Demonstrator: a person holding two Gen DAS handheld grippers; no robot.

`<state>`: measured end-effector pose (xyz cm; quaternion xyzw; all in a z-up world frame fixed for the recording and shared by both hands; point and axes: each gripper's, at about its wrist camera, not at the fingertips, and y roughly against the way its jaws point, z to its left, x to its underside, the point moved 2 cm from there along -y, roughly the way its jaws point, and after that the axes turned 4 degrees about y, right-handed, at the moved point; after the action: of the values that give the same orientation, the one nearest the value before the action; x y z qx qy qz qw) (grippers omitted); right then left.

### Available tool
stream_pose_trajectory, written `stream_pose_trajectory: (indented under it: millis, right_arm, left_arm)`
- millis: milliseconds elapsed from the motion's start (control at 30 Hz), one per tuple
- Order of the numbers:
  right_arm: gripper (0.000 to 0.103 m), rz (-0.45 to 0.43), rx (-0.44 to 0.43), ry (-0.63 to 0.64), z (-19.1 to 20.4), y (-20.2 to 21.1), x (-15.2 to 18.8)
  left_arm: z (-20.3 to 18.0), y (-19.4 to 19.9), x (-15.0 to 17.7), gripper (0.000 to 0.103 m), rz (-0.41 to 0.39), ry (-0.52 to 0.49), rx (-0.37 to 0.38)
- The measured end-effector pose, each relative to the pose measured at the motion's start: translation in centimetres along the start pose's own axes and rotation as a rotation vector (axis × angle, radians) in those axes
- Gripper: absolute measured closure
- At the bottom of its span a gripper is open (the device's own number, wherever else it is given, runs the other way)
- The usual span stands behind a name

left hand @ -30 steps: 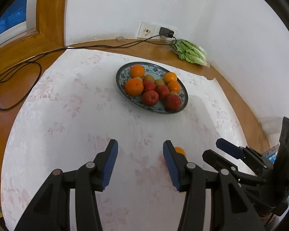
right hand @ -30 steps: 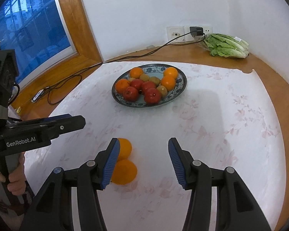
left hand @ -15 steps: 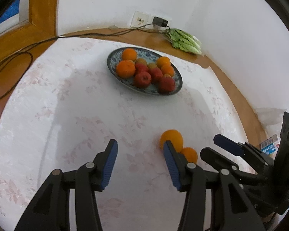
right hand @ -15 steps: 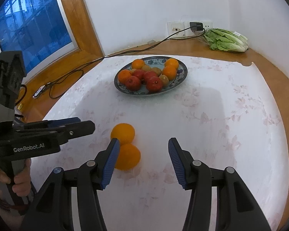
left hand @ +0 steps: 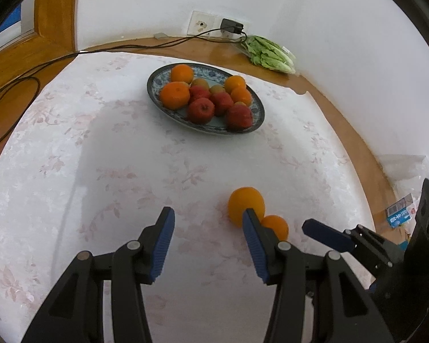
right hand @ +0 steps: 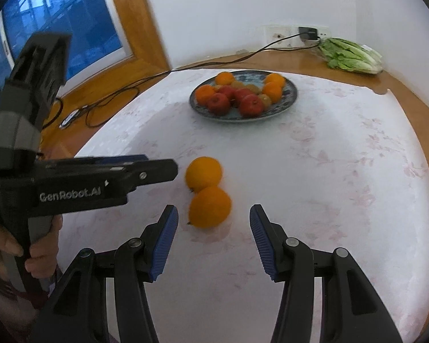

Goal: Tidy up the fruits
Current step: 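Close the right tool on an orange while the left tool grasps the other orange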

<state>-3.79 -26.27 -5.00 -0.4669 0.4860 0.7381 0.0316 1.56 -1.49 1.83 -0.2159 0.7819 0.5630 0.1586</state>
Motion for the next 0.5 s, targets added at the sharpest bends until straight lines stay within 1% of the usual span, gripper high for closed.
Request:
stream_pose_trajectory:
  millis: [300, 333, 367, 433, 500]
  right_arm:
    - [0.05, 0.016, 0.009, -0.008, 0.1, -2.0, -0.2]
    - [0.052, 0.016, 0.013, -0.015, -0.1, -2.2, -0.2]
    - [0.059, 0.017, 0.014, -0.021, -0.2, -2.3, -0.2]
    - [0.066, 0.022, -0.002, -0.038, -0.6, -2.5, -0.2]
    - [0.066, 0.024, 0.003, -0.041, -0.8, -2.4, -0.2]
  left_arm:
    - [0.5, -0.1, 0.1, 0.051, 0.004, 0.013, -0.015]
    - [0.5, -0.1, 0.1, 0.051, 0.004, 0.013, -0.015]
    - [0.5, -0.1, 0.1, 0.051, 0.004, 0.012, -0.014]
    - [0.4, -0.1, 0.1, 0.051, 0.006, 0.011, -0.013]
    - [0.2, -0.1, -0.1, 0.051, 0.007, 0.007, -0.012]
